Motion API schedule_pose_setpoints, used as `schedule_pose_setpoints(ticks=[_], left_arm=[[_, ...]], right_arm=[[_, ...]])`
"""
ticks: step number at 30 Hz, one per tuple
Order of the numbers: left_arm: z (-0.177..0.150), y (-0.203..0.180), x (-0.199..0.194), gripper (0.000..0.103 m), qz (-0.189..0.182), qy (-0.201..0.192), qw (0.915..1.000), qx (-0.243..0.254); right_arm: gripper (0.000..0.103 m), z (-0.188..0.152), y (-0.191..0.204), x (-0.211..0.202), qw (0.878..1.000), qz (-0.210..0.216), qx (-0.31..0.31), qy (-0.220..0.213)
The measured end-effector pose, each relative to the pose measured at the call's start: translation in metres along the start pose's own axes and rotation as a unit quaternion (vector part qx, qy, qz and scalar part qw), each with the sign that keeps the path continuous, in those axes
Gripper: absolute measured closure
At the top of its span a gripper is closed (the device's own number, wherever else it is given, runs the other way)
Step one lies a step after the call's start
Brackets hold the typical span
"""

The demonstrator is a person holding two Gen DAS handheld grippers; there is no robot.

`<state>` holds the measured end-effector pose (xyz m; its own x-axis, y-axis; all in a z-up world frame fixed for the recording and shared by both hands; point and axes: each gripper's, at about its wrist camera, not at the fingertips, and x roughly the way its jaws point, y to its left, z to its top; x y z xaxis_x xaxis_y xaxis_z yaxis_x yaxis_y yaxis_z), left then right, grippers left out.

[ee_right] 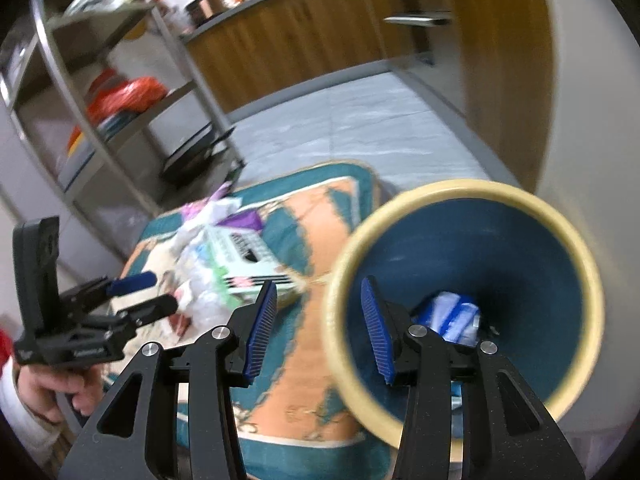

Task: Collect trash
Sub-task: 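Grasp the green medicine box with the right gripper while the left gripper approaches the floral cup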

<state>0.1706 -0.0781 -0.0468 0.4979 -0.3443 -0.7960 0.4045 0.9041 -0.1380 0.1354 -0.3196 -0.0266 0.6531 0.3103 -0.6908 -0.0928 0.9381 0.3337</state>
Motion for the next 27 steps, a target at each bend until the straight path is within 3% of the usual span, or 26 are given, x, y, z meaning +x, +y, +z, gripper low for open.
schedule_pose_setpoints(ticks=[4, 11, 20, 23, 27], left_arm=[[-0.009, 0.025, 0.001, 0.026, 0.014, 0.008, 0.9997, -0.02], [-0.022, 0.056, 0.005, 0.025, 0.029, 0.022, 0.9985, -0.04], [-0.03, 0.063, 0.024, 0.024, 0.037, 0.055, 0.9977, -0.016], [-0.03, 0.059, 0.033, 0.023, 0.037, 0.071, 0.9968, -0.002], [-0.033, 0.059, 0.049, 0.022, 0.044, 0.098, 0.9942, 0.007]], right_arm=[[0.049, 0.001, 0.024, 0.021, 0.999, 0.028, -0.033, 0.029], [0.041, 0.006, 0.063, 0.053, 0.992, 0.043, -0.095, 0.065], [0.04, 0.011, 0.09, 0.097, 0.978, 0.034, -0.166, 0.118], [0.04, 0.015, 0.085, 0.111, 0.977, 0.04, -0.16, 0.139], [0.04, 0.016, 0.065, 0.121, 0.978, 0.082, -0.098, 0.162]])
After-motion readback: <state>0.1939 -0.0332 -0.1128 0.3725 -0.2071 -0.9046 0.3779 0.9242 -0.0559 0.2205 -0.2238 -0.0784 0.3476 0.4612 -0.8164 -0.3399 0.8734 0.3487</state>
